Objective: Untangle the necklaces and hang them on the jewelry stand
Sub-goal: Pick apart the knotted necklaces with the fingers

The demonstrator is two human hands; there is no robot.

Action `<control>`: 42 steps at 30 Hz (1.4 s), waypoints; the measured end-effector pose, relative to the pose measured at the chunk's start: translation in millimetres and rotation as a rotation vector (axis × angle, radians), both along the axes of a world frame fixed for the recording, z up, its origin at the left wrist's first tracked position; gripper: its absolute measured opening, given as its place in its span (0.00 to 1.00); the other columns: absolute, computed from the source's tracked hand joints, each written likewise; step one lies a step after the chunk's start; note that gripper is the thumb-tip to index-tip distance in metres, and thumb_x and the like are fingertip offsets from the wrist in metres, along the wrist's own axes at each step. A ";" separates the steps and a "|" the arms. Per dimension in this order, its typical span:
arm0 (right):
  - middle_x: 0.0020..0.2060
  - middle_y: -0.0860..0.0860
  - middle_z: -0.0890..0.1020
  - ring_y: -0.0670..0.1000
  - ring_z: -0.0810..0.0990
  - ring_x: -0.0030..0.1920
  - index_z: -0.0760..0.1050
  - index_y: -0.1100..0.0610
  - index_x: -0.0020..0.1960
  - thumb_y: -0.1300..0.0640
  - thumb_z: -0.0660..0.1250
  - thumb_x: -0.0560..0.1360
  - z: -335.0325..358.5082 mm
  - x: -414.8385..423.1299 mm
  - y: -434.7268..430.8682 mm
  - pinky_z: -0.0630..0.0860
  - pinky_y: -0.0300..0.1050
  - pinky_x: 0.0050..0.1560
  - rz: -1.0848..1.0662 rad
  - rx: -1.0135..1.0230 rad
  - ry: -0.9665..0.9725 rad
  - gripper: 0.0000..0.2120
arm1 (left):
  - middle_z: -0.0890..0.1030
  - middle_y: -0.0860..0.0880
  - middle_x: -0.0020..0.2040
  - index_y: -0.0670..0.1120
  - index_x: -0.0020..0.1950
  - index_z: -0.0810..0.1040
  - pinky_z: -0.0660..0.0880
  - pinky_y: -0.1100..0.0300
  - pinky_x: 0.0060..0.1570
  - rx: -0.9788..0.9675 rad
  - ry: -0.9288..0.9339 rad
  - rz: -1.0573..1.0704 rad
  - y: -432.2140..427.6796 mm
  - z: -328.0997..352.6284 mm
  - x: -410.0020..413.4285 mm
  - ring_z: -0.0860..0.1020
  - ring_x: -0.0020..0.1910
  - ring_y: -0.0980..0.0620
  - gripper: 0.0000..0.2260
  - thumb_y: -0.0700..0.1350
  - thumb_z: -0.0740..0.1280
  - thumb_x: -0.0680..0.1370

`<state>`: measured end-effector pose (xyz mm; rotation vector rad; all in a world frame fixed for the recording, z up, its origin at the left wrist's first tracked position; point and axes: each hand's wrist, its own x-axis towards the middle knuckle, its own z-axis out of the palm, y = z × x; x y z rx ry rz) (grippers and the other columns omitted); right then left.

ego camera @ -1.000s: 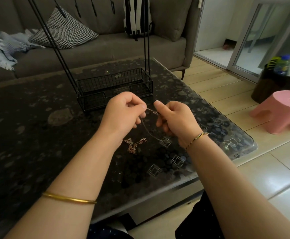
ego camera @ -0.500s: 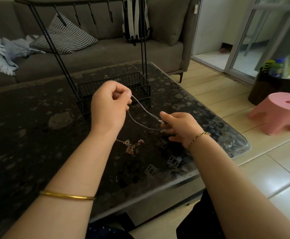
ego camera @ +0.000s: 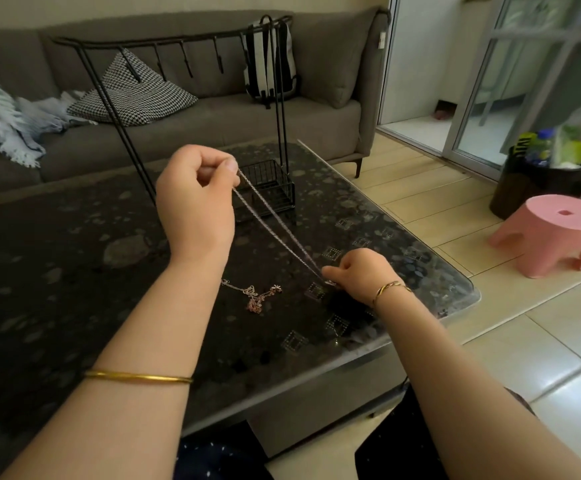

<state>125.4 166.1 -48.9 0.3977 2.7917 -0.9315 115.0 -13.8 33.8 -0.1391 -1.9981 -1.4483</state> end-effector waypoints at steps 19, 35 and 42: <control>0.39 0.55 0.78 0.48 0.74 0.32 0.75 0.63 0.50 0.61 0.60 0.77 42.7 14.4 -19.8 0.72 0.40 0.36 0.133 -1.244 0.138 0.07 | 0.81 0.52 0.34 0.46 0.43 0.82 0.74 0.69 0.34 -0.108 -0.468 -0.494 18.1 -19.2 -0.7 0.76 0.29 0.62 0.05 0.38 0.69 0.77; 0.26 0.48 0.70 0.43 0.63 0.23 0.79 0.58 0.42 0.59 0.61 0.79 31.1 -4.2 -21.7 0.60 0.35 0.24 0.126 -0.767 0.179 0.11 | 0.83 0.51 0.37 0.49 0.44 0.83 0.77 0.62 0.40 -0.104 -0.704 -0.497 -4.0 -36.1 -14.0 0.76 0.32 0.60 0.09 0.36 0.67 0.78; 0.25 0.48 0.68 0.43 0.63 0.24 0.79 0.55 0.40 0.59 0.62 0.79 28.9 -8.0 -27.0 0.61 0.34 0.24 0.160 -0.640 0.258 0.11 | 0.80 0.52 0.37 0.49 0.46 0.81 0.71 0.63 0.37 -0.225 -0.776 -0.484 -10.7 -36.8 -13.3 0.72 0.32 0.58 0.11 0.35 0.62 0.80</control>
